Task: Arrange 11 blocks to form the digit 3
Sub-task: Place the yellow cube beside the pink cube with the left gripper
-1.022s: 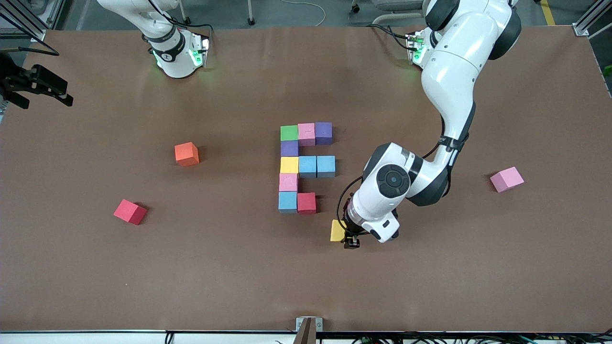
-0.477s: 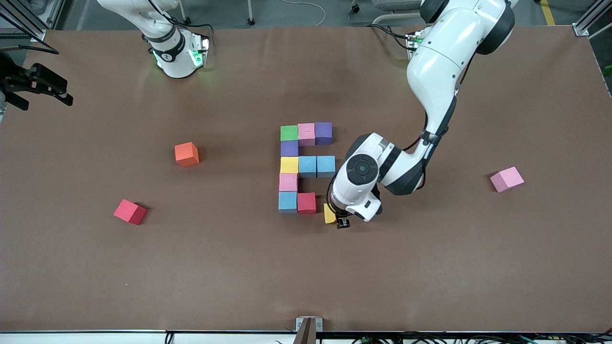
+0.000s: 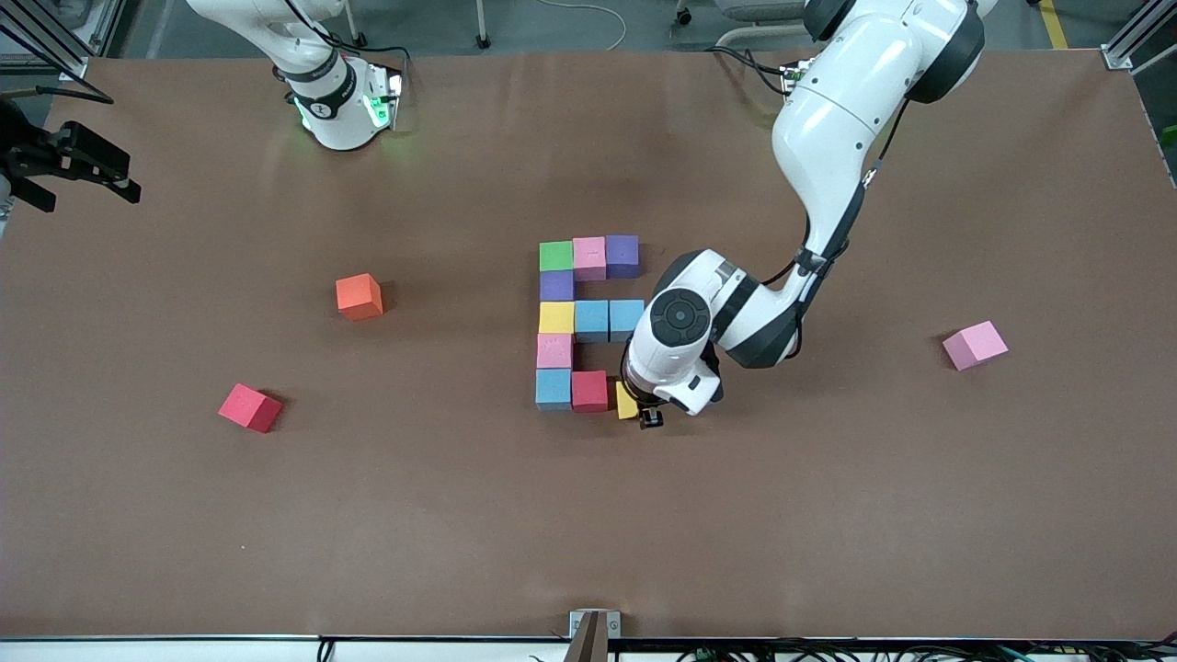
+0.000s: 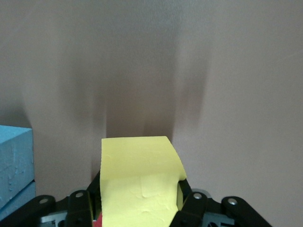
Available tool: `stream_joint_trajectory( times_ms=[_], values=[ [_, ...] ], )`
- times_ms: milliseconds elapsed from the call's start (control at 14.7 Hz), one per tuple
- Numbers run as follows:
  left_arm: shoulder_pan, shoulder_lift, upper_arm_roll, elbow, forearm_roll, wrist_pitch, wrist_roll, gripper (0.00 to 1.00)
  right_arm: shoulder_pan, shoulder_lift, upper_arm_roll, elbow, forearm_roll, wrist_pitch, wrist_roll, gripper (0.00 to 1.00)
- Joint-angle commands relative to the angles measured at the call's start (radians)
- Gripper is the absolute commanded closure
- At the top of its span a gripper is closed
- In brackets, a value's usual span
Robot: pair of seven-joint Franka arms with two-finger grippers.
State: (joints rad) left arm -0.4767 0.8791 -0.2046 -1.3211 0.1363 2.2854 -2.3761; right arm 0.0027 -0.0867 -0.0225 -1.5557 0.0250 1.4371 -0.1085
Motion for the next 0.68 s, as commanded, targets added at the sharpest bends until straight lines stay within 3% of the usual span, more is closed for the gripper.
stream_joint_trajectory(
  times_ms=[0,613],
  values=[
    [0.001,-0.051,-0.002,-0.081,0.022,0.057,-0.015,0.78,-0.021,-0.024,0.015,-0.021,0.004,0.000,-0.014,0.00],
    [0.004,-0.054,-0.013,-0.112,0.023,0.089,0.023,0.79,-0.020,-0.024,0.015,-0.021,0.004,0.000,-0.016,0.00]
  ],
)
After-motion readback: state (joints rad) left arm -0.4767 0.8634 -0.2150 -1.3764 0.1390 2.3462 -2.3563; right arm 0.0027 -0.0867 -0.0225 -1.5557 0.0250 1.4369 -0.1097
